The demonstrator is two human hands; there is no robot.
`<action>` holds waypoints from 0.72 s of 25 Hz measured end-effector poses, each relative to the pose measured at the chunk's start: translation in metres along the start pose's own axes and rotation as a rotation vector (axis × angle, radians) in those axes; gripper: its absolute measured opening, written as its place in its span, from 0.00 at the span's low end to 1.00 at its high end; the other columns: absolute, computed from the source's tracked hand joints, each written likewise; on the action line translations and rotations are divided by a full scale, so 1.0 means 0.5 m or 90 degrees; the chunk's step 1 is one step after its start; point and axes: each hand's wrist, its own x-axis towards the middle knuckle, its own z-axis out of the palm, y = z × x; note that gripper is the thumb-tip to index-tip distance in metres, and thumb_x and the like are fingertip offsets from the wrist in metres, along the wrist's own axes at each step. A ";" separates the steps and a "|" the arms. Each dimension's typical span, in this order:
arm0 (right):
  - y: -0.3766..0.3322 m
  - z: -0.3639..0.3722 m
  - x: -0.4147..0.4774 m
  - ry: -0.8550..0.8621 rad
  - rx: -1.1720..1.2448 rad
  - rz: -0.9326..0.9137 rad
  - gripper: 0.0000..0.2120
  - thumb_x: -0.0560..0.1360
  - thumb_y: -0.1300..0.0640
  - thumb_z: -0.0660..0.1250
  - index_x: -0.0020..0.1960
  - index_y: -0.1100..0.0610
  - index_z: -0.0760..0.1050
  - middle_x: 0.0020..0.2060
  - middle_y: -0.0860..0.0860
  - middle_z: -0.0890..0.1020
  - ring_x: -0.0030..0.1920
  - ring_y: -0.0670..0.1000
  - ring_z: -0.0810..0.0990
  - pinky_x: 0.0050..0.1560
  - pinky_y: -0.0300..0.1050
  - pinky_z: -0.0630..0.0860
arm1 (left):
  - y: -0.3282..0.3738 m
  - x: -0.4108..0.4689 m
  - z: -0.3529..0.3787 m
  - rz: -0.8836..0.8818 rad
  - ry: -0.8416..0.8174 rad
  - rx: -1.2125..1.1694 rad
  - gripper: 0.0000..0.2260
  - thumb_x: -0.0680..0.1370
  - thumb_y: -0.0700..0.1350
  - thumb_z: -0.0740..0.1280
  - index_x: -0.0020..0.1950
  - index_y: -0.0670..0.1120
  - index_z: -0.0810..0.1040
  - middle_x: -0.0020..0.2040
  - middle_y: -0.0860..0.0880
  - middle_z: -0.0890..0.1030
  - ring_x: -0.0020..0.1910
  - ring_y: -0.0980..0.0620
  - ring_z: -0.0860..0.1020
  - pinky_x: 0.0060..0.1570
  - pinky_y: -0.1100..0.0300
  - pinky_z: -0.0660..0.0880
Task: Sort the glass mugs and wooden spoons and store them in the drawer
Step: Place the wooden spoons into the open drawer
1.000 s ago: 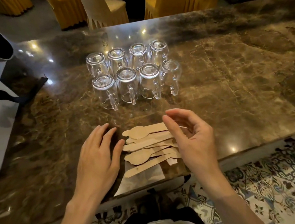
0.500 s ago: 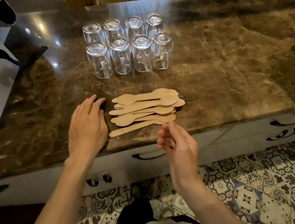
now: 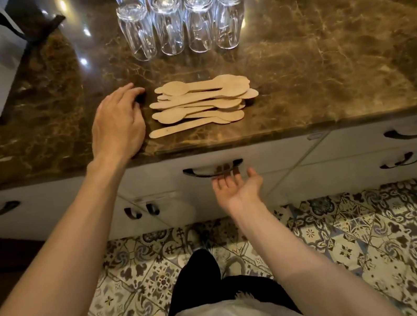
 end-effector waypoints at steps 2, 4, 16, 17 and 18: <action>0.002 0.012 0.002 -0.017 0.021 0.001 0.24 0.79 0.47 0.55 0.71 0.58 0.62 0.69 0.57 0.68 0.69 0.56 0.68 0.69 0.50 0.62 | 0.001 0.004 0.002 0.001 0.003 -0.004 0.17 0.80 0.43 0.54 0.68 0.49 0.71 0.71 0.49 0.70 0.70 0.50 0.65 0.71 0.52 0.59; 0.010 0.014 0.004 -0.011 0.044 0.005 0.20 0.79 0.46 0.55 0.62 0.58 0.69 0.58 0.57 0.76 0.55 0.54 0.75 0.62 0.48 0.68 | -0.004 -0.002 0.006 -0.003 -0.001 -0.001 0.17 0.80 0.44 0.54 0.68 0.49 0.71 0.70 0.50 0.70 0.70 0.50 0.66 0.71 0.52 0.60; 0.049 -0.025 -0.006 -0.004 -0.005 -0.011 0.22 0.79 0.47 0.51 0.29 0.53 0.61 0.23 0.49 0.62 0.25 0.49 0.59 0.30 0.41 0.62 | -0.022 -0.037 0.018 -0.023 0.000 -0.025 0.18 0.79 0.43 0.54 0.66 0.50 0.72 0.69 0.50 0.72 0.68 0.49 0.68 0.69 0.50 0.63; 0.051 -0.035 -0.011 -0.001 -0.003 -0.007 0.22 0.79 0.47 0.51 0.29 0.53 0.61 0.22 0.48 0.62 0.25 0.49 0.59 0.30 0.41 0.62 | -0.022 -0.040 0.019 -0.021 0.001 -0.025 0.17 0.79 0.43 0.54 0.66 0.50 0.72 0.69 0.50 0.72 0.68 0.49 0.68 0.68 0.50 0.64; 0.052 -0.044 -0.016 0.001 -0.002 -0.003 0.22 0.79 0.47 0.51 0.29 0.53 0.61 0.21 0.48 0.62 0.24 0.49 0.59 0.30 0.41 0.62 | -0.023 -0.042 0.019 -0.021 0.004 -0.025 0.17 0.79 0.43 0.54 0.66 0.50 0.72 0.69 0.50 0.72 0.68 0.49 0.68 0.68 0.50 0.64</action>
